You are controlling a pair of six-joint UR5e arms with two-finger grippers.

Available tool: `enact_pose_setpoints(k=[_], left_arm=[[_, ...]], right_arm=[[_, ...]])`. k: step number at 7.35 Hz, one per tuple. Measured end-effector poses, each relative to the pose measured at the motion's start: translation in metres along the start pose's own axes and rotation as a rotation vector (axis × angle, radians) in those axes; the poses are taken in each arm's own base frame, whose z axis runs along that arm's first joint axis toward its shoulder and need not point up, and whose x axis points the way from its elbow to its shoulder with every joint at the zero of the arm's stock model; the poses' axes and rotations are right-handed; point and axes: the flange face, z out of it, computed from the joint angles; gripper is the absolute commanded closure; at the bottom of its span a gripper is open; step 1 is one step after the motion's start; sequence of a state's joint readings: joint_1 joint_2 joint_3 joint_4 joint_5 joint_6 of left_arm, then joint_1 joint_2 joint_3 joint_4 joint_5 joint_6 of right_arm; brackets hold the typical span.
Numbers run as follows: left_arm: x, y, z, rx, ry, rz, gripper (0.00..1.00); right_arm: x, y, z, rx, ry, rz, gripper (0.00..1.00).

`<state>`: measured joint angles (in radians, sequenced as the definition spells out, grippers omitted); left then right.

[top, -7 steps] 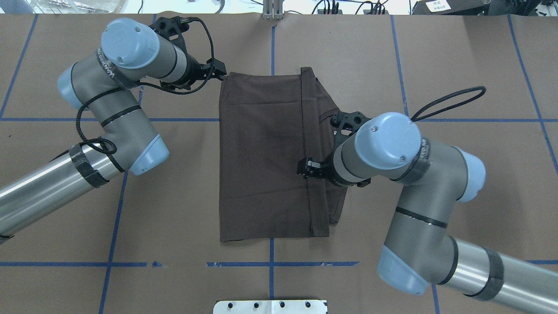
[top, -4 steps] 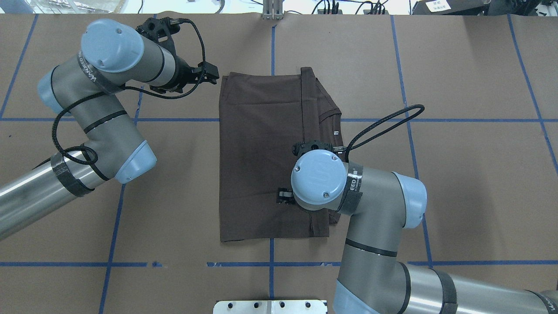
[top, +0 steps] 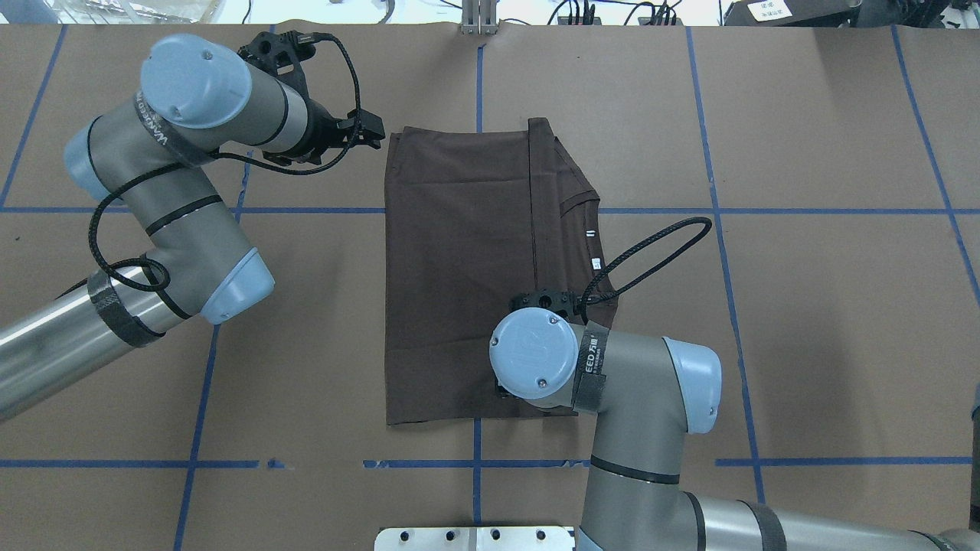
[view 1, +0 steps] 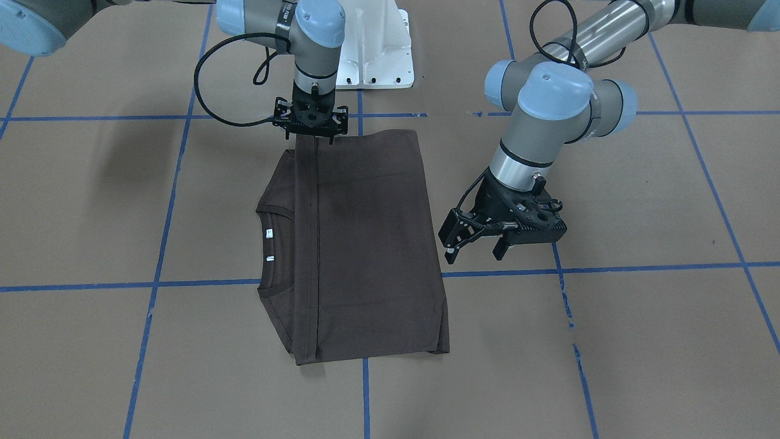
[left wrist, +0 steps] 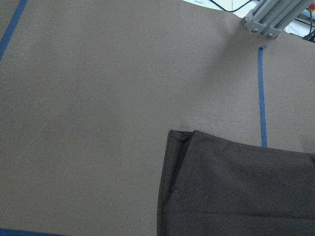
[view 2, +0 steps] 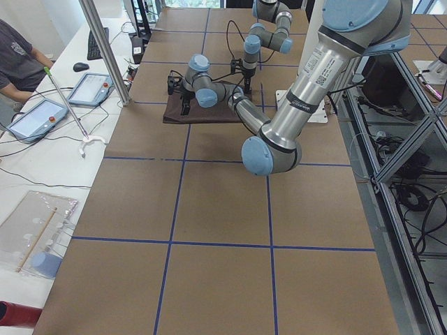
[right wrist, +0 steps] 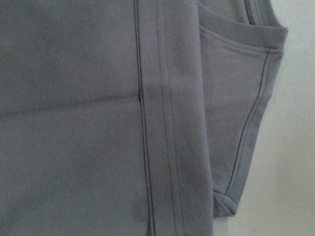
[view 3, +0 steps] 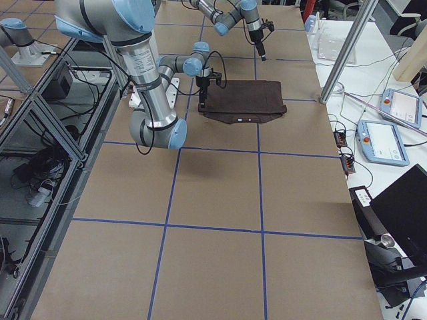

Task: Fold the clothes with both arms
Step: 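Lower the right gripper onto the shirt's side edge and grasp it, then fold the side edge over toward the shirt's middle with the right gripper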

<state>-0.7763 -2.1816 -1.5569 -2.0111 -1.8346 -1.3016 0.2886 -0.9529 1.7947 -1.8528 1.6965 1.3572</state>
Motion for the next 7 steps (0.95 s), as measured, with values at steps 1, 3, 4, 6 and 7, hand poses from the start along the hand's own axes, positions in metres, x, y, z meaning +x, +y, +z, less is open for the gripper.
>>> enact_pose_setpoints(k=[1,3,4,6,7], left_arm=[[0.001,0.000,0.000,0.000,0.001,0.000,0.00],[0.001,0.001,0.000,-0.001,0.001,0.000,0.00],[0.001,0.001,0.000,-0.001,0.002,0.001,0.00],[0.003,0.001,-0.001,-0.001,0.004,0.001,0.00],[0.004,0.001,-0.001,-0.001,0.006,0.001,0.00]], right_arm=[[0.000,0.000,0.003,-0.003,0.009,-0.007,0.00],[0.004,0.001,0.012,-0.012,0.036,-0.026,0.00],[0.006,0.002,0.016,-0.020,0.048,-0.034,0.00],[0.009,0.003,0.022,-0.029,0.061,-0.044,0.00],[0.010,0.003,0.024,-0.031,0.065,-0.050,0.00]])
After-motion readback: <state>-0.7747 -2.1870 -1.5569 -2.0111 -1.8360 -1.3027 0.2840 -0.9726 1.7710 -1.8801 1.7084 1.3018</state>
